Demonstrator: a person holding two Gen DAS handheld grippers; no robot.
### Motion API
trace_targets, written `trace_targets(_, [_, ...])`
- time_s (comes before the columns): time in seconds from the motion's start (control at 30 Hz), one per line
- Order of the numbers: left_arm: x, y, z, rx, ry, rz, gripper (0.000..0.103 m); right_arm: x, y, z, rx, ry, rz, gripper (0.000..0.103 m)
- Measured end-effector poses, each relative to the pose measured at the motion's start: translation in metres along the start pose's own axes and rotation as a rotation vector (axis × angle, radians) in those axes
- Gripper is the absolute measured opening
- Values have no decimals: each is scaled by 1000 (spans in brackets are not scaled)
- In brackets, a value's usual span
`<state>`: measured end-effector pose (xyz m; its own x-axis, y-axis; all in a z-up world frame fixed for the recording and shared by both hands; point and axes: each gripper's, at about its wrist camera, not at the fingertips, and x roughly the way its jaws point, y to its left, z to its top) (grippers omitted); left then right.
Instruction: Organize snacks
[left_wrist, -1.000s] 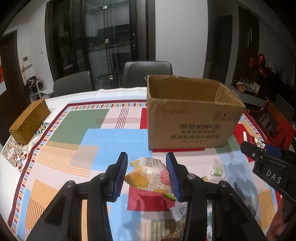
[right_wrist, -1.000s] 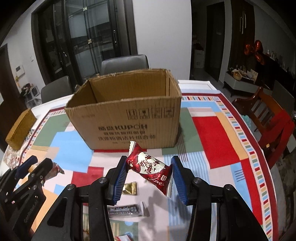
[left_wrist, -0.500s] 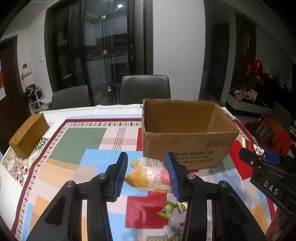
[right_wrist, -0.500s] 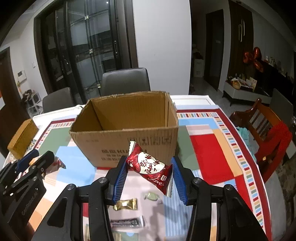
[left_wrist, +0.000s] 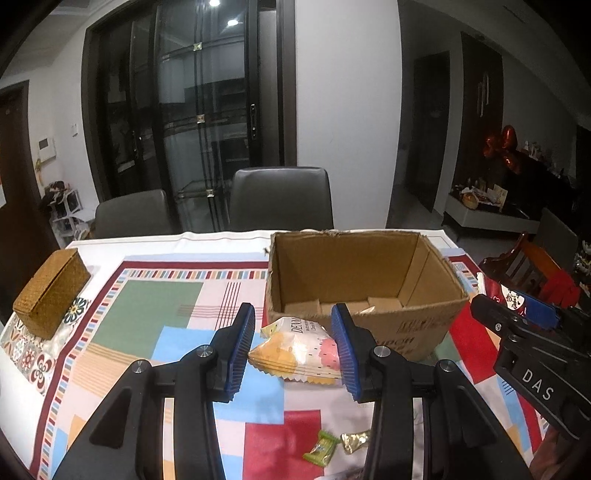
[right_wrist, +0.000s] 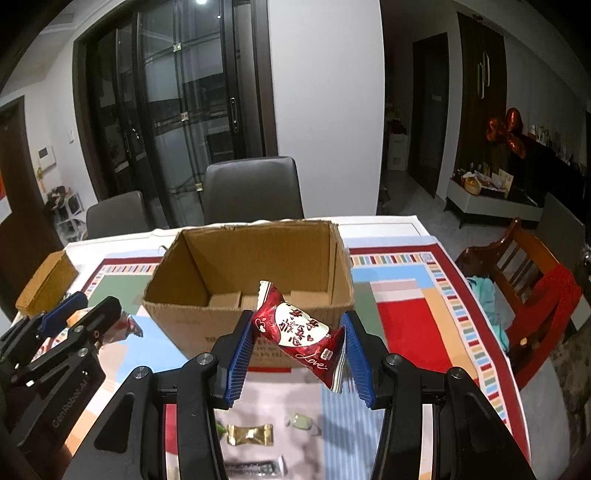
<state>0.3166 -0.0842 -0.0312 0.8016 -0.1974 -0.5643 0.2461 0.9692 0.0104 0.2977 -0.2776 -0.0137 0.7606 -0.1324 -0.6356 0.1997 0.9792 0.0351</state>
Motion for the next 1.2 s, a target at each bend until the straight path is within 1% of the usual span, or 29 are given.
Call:
trace_targets(0.27, [12,-4,14,13,-15,-15,42,7,-1,20,-22,-24,2,49])
trace_targets(0.57, [31,-5,31,20,-29,-30,42,26,-1,34,-38,-26,6,49])
trace_targets(1.0, [68,-10,40,35,-1,-61,43,53,0,43,-67,-13,31,49])
trace_targets(1.2, [86,-12,41,35,29,-68,43,69,1,45,-75,23,54,49])
